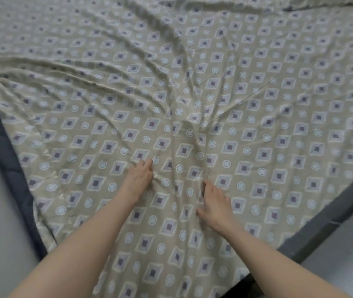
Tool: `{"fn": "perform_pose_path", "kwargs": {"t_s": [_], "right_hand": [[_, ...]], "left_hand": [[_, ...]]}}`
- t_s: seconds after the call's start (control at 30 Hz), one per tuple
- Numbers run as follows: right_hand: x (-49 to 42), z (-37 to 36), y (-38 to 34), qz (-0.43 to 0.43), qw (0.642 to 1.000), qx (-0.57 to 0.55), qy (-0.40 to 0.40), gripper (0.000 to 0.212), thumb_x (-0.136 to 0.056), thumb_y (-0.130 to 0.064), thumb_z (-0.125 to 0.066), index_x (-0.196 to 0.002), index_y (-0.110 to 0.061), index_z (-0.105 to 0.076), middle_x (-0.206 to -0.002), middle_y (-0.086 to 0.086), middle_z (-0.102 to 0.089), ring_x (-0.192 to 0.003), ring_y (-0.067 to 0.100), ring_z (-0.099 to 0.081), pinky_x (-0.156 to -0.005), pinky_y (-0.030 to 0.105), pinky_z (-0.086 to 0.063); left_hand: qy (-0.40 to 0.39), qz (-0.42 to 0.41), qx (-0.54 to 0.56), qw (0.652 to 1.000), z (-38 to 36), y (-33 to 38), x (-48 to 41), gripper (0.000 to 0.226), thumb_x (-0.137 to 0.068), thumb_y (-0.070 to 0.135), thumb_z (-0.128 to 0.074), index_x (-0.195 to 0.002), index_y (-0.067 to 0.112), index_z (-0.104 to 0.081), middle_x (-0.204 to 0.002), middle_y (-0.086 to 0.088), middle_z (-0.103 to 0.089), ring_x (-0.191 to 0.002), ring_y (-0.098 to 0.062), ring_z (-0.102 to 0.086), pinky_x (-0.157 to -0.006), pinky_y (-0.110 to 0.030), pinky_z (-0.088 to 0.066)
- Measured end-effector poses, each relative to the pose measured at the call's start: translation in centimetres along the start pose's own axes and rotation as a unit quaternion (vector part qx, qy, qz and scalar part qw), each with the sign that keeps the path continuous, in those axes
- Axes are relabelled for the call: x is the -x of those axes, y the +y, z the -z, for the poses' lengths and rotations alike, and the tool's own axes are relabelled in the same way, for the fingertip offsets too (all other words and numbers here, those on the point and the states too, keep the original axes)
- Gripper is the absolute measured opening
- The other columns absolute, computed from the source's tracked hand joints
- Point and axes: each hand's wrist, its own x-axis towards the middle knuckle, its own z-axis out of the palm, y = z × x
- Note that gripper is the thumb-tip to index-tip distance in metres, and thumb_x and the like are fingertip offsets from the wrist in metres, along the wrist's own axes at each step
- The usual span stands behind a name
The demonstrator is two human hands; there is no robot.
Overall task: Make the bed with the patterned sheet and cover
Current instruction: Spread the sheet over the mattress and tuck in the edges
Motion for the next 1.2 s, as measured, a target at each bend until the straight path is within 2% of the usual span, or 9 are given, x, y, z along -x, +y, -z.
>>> {"fn": "perform_pose_path", "kwargs": {"t_s": [0.13,0.27,0.43,0.57,0.73,0.87,0.97,1.07,1.2], "right_hand": [[0.3,0.3,-0.5,0.018,0.999,0.022,-0.028,0.057,-0.086,-0.023,-0.060,-0.135,-0.017,-0.031,-0.133,0.005,-0.042,-0.121,0.024,-0.041,-0.096,0.039,-0.040],[0.8,-0.2,-1.2,0.049,0.993,0.079,-0.075,0.078,-0.075,-0.024,-0.074,-0.137,-0.018,-0.025,-0.135,0.007,-0.034,-0.122,0.027,-0.038,-0.095,0.045,-0.044],[1.0,-0.7,-1.2,0.067,0.983,0.165,-0.034,0.055,-0.087,0.001,-0.050,-0.138,-0.011,-0.034,-0.133,0.011,-0.041,-0.121,0.029,-0.040,-0.091,0.044,-0.042],[1.4,-1.7,-0.1,0.125,0.968,0.208,0.063,0.052,-0.038,-0.003,-0.089,-0.086,-0.006,-0.071,-0.091,0.010,-0.060,-0.075,0.025,-0.061,-0.053,0.038,-0.051],[2.8,-3.6,1.1,0.172,0.972,0.154,0.054,0.081,-0.030,0.000,-0.089,-0.104,-0.010,-0.057,-0.097,0.005,-0.064,-0.076,0.020,-0.065,-0.062,0.027,-0.055],[1.3,-2.8,-0.1,0.119,0.973,0.178,0.089,0.055,-0.022,0.005,-0.087,-0.070,-0.008,-0.066,-0.073,0.008,-0.059,-0.058,0.021,-0.057,-0.040,0.028,-0.043],[1.0,-1.8,-0.3,0.138,0.964,0.210,0.091,0.041,-0.034,0.003,-0.087,-0.071,-0.003,-0.071,-0.089,0.015,-0.065,-0.074,0.027,-0.064,-0.059,0.035,-0.055],[2.2,-1.3,-0.2,0.227,0.961,0.157,0.017,0.031,-0.081,0.005,-0.057,-0.111,-0.005,-0.057,-0.108,0.011,-0.057,-0.103,0.028,-0.055,-0.097,0.038,-0.041],[3.7,-0.8,0.6,0.145,0.988,0.058,0.014,0.012,-0.095,-0.004,-0.033,-0.100,-0.015,-0.035,-0.097,0.008,-0.051,-0.098,0.026,-0.050,-0.073,0.032,-0.030]], "left_hand": [[-0.016,0.008,0.067,0.998,0.2,-0.8,1.7,0.028,-0.094,0.000,-0.036,-0.120,0.008,-0.045,-0.120,-0.006,-0.051,-0.106,-0.022,-0.051,-0.086,-0.030,-0.042],[-0.041,-0.004,0.070,0.997,0.1,-1.7,3.2,0.034,-0.093,0.001,-0.037,-0.126,0.010,-0.037,-0.118,-0.007,-0.060,-0.109,-0.026,-0.055,-0.090,-0.031,-0.037],[-0.067,-0.006,0.050,0.997,-0.2,-2.8,3.6,0.034,-0.091,0.003,-0.040,-0.125,0.010,-0.038,-0.115,-0.008,-0.058,-0.108,-0.028,-0.053,-0.083,-0.034,-0.041],[-0.092,-0.001,0.148,0.985,0.3,-2.8,3.5,0.029,-0.087,0.002,-0.047,-0.114,0.010,-0.040,-0.115,-0.011,-0.059,-0.108,-0.028,-0.054,-0.075,-0.033,-0.036],[-0.087,0.034,0.270,0.958,-1.5,-3.9,4.0,0.030,-0.085,0.010,-0.056,-0.114,0.014,-0.050,-0.112,-0.007,-0.061,-0.103,-0.026,-0.054,-0.077,-0.028,-0.037],[-0.086,0.021,0.230,0.969,-1.7,-4.1,4.1,0.028,-0.089,0.010,-0.054,-0.116,0.017,-0.055,-0.114,-0.006,-0.063,-0.107,-0.024,-0.056,-0.084,-0.028,-0.040],[-0.096,0.012,0.202,0.975,-1.6,-3.8,4.0,0.027,-0.091,0.015,-0.053,-0.118,0.015,-0.056,-0.116,-0.006,-0.063,-0.110,-0.024,-0.055,-0.087,-0.030,-0.041],[-0.115,0.014,0.172,0.978,-1.7,-3.5,3.8,0.027,-0.092,0.018,-0.052,-0.119,0.014,-0.055,-0.117,-0.008,-0.063,-0.110,-0.025,-0.056,-0.087,-0.032,-0.044],[-0.143,0.003,0.128,0.981,-1.9,-2.7,3.5,0.030,-0.093,0.013,-0.049,-0.122,0.016,-0.053,-0.122,-0.008,-0.060,-0.115,-0.025,-0.054,-0.090,-0.030,-0.042]]}}
